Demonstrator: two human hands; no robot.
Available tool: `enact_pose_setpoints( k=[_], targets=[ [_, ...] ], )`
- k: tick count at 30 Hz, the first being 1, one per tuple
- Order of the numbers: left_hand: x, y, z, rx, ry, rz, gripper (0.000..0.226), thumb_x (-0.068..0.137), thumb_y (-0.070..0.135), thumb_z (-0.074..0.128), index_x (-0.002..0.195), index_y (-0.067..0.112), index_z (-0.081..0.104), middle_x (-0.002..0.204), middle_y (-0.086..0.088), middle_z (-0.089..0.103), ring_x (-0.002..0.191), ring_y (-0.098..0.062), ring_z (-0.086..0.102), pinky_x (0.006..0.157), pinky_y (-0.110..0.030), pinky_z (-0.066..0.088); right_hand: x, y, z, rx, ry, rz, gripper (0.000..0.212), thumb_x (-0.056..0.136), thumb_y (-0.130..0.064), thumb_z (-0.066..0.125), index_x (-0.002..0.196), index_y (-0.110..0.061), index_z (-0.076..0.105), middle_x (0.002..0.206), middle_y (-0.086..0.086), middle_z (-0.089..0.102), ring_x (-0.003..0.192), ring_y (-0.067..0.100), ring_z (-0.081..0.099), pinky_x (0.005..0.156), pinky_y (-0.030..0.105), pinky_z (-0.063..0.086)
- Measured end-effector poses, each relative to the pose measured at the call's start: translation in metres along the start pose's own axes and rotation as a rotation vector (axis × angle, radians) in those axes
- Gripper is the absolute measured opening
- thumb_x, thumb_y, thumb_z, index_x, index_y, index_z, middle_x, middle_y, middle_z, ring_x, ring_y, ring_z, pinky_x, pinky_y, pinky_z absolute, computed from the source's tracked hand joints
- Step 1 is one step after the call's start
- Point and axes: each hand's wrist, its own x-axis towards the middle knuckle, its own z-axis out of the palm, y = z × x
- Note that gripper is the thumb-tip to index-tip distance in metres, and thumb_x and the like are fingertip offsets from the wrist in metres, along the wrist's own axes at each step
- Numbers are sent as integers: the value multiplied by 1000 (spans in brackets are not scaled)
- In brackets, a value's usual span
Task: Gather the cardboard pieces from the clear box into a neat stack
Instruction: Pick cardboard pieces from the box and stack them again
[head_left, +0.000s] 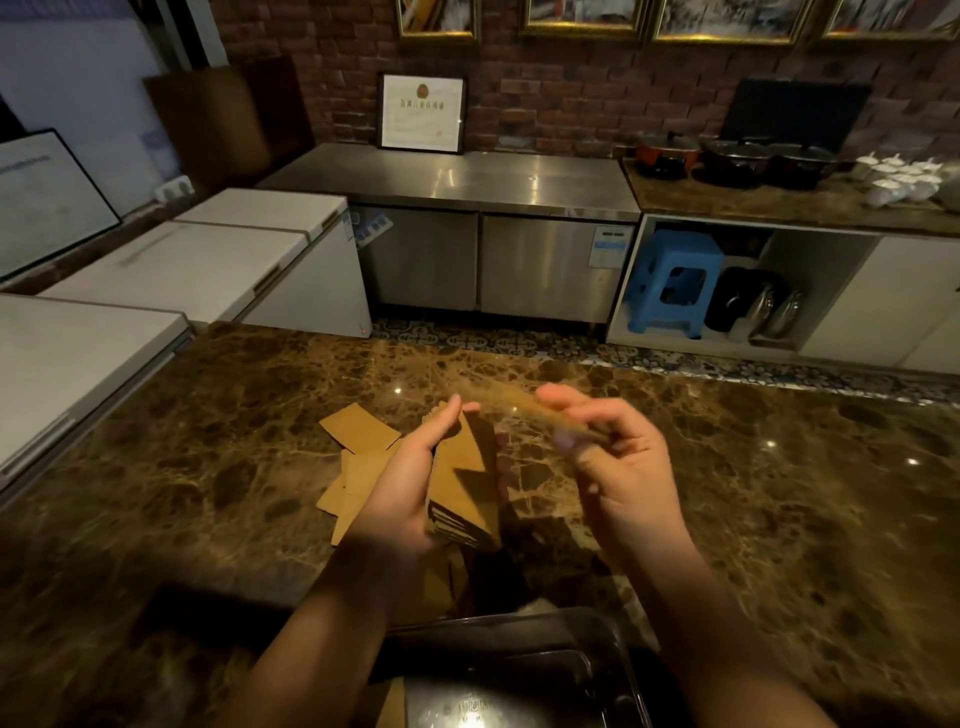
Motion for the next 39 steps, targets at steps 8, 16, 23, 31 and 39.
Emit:
enact_pose_setpoints(
  k=[8, 16, 23, 31, 39],
  targets=[
    [-3, 3, 6, 38, -102, 98, 52, 72, 10, 67, 124, 15, 69, 107, -21, 75, 89, -37, 75, 67, -49, 62, -10, 16, -9, -269, -249, -6, 41, 72, 21, 65, 86, -15, 79, 114, -13, 75, 130, 25, 52, 111, 45, 39],
    [-1, 13, -5, -238, -186, 335, 60, 74, 3, 47, 130, 23, 53, 113, -24, 69, 87, -37, 71, 72, -46, 60, -13, 17, -39, -367, -33, -71, 49, 73, 25, 61, 78, -20, 80, 137, -1, 63, 138, 20, 47, 110, 36, 42],
    [-1, -2, 1, 28, -83, 172, 26, 79, 34, 70, 105, 27, 72, 117, -20, 73, 92, -35, 73, 76, -48, 59, 1, 6, -29, -168, 7, 76, 68, 79, 30, 55, 58, -33, 73, 142, 2, 53, 127, 4, 55, 88, 18, 50],
    [2, -21, 14, 59, -127, 54, 22, 81, 34, 73, 97, 22, 81, 99, -13, 77, 80, -26, 75, 65, -37, 61, 13, 11, -6, -382, -219, 333, 62, 86, 10, 59, 54, -42, 70, 160, -10, 29, 148, 11, 26, 121, 40, 21],
    [0, -18, -4, -96, -49, 202, 44, 77, 15, 58, 120, 21, 61, 105, -17, 76, 83, -34, 75, 64, -42, 61, 8, 8, -2, -379, -337, 382, 54, 81, -24, 55, 121, -60, 62, 164, -26, 5, 152, 9, 10, 117, 31, 29]
  ],
)
